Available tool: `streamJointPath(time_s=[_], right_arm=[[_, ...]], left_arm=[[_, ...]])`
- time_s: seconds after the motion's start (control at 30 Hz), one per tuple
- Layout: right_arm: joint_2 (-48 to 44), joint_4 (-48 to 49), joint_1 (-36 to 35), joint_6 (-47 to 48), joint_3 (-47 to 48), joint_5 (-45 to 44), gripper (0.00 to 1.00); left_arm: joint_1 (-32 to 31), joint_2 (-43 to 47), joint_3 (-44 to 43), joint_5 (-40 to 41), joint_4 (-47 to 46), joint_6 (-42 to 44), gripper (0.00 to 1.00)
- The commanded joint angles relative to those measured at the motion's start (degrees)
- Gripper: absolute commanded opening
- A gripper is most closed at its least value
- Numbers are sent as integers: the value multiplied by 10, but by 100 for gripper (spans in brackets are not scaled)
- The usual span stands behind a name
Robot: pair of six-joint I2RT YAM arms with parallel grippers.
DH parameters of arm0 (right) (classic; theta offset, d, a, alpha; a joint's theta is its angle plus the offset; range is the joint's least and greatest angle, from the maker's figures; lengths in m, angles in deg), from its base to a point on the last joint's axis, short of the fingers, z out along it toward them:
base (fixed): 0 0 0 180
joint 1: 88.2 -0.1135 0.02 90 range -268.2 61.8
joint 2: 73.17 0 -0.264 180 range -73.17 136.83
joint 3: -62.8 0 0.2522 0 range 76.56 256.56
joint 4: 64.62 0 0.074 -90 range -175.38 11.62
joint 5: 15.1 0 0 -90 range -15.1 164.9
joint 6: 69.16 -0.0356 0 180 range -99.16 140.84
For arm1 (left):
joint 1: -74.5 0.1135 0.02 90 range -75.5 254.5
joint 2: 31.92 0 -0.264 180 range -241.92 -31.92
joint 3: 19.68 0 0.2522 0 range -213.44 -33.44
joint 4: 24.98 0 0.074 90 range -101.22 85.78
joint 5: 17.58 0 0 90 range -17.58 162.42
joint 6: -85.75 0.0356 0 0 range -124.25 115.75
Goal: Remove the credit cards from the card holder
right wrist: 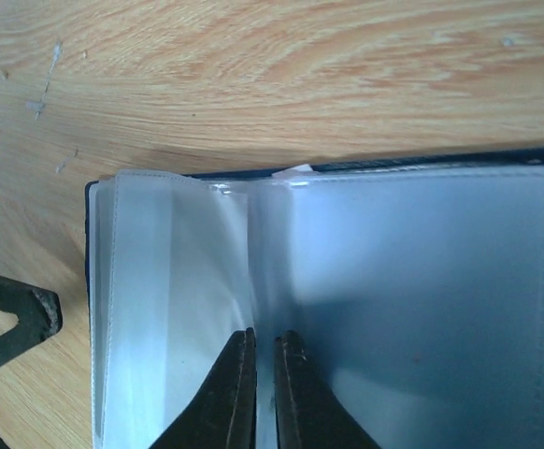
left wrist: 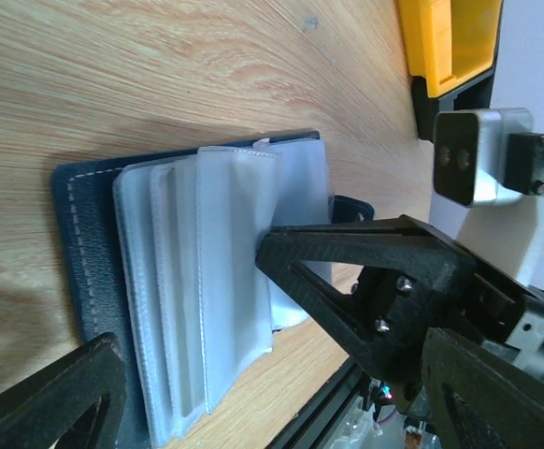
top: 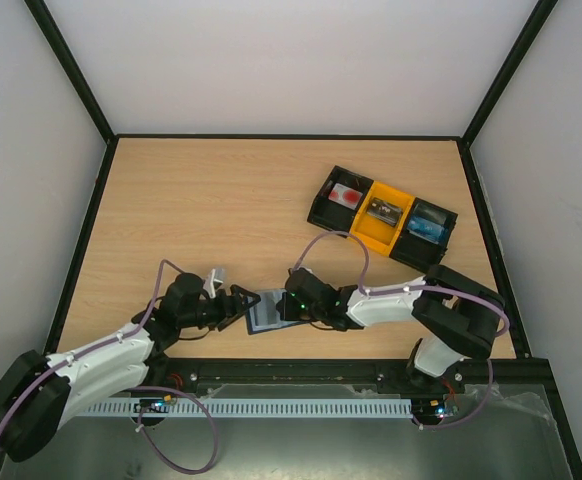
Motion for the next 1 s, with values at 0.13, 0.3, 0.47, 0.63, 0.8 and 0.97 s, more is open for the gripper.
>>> streamJointPath(time_s=[0.13, 0.3, 0.47, 0.63, 0.8, 0.97], right_arm=[[25, 55, -4, -31, -42, 5, 3], [25, 95, -4, -44, -58, 21, 3], [30, 128, -4, -60, -75, 30, 2], [32, 130, -4, -57, -80, 27, 2], [37, 153, -4, -67, -87, 31, 2], [45, 156, -4, -66, -85, 36, 2]], left_arm=[[-2, -4, -7, -22, -49, -5, 87], [-2, -9, -10, -20, -59, -4, 87], [-2, -22, -8, -17, -78, -5, 88], [-2, -36, -11, -1, -74, 8, 88], [-2, -62, -7, -8, -101, 3, 87], [-4, -79, -5, -5, -110, 3, 87]])
